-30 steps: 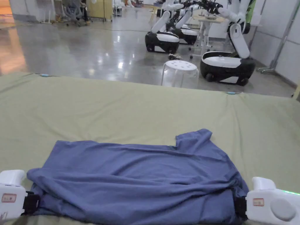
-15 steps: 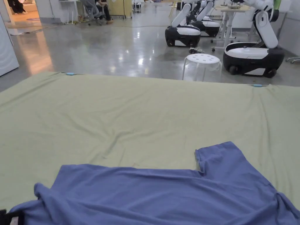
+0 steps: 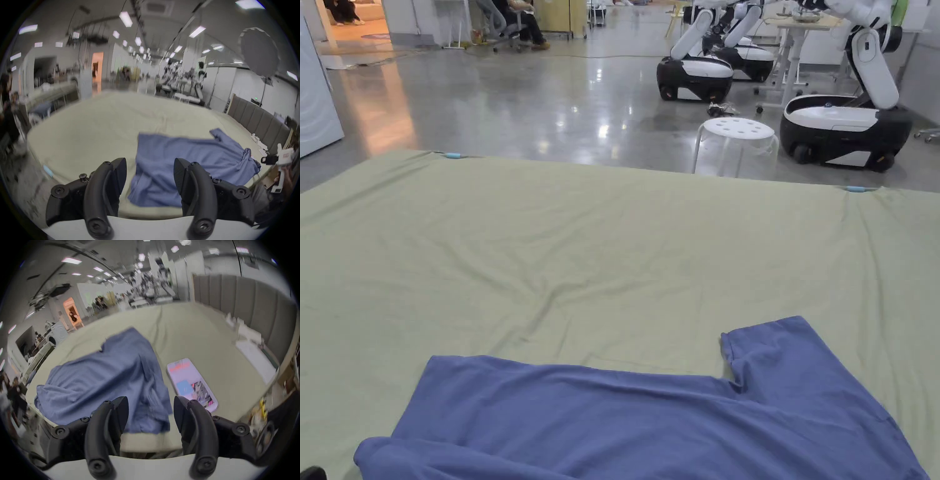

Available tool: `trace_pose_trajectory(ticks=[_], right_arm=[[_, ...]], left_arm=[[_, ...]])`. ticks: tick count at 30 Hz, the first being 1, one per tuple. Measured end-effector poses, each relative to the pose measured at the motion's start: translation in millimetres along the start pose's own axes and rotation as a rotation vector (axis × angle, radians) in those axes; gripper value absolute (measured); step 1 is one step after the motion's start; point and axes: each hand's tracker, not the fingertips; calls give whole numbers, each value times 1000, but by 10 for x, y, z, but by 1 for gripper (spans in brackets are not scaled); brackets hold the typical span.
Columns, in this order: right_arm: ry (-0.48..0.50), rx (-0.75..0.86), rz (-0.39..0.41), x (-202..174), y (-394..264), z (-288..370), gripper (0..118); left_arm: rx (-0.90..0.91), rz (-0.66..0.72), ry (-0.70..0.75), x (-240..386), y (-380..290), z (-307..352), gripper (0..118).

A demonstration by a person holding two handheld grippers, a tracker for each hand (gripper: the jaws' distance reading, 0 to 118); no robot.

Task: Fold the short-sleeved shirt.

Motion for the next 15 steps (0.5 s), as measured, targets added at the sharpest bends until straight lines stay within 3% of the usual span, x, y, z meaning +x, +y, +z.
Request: trace_pose_trajectory(ticks=[2, 5, 6, 11, 12, 14, 15], right_arm=[[29, 106, 49, -123, 103, 154, 64], [125, 203, 35, -323, 254, 282, 64], [158, 223, 33, -553, 375, 349, 64], [220, 256, 116, -928, 493, 361, 62], [228, 254, 130, -986, 491, 347, 53], [255, 234, 149, -1027, 483, 317, 23], [266, 216, 146, -1048, 470, 293, 10]], left_arm=[[94, -48, 9, 236, 134, 143, 60], [166, -81, 27, 581, 277, 229, 60], [180, -83, 13, 669, 303, 247, 60], [204, -83, -49, 939, 305, 229, 56], [177, -90, -93, 967, 299, 212, 45], [153, -102, -67, 1052, 286, 173, 10], [153, -115, -62, 1044, 242, 160, 9]])
